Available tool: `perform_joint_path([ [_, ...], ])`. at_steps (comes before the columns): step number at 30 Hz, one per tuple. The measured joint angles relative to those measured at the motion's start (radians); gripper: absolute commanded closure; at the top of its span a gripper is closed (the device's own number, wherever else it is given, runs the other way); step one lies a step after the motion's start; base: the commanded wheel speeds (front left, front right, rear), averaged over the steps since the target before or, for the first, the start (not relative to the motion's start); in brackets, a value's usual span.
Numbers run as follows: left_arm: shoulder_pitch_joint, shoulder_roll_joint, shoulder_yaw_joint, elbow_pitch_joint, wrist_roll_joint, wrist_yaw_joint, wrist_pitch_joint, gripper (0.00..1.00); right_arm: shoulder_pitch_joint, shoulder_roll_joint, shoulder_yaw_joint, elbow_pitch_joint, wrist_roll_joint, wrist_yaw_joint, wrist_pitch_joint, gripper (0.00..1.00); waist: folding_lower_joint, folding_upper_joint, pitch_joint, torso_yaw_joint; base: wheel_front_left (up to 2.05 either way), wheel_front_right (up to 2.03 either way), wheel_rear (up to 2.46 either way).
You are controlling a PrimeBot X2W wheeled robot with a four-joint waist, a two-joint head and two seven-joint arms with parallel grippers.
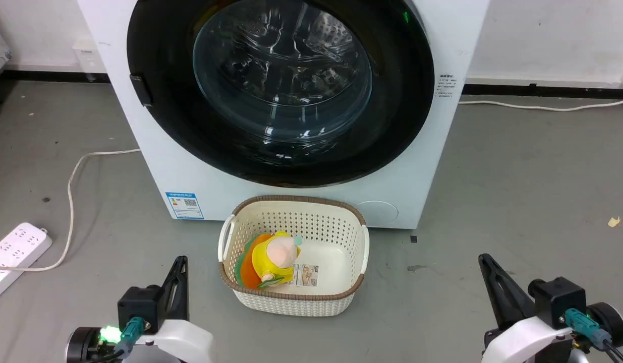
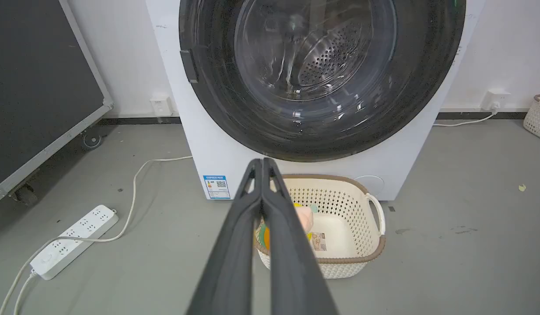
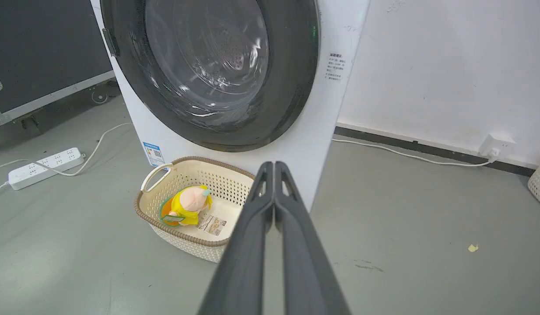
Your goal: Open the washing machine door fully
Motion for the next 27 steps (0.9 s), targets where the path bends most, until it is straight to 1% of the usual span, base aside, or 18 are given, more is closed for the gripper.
perform_joint_path([
  [27, 0.000, 0.000, 0.000, 0.000, 0.000, 0.000, 0.000, 1.00, 0.000, 0.000, 0.000, 0.000, 0.000, 0.000, 0.000, 1.00, 0.0001, 0.0000, 0.000, 0.000, 0.00, 0.00, 0.00],
])
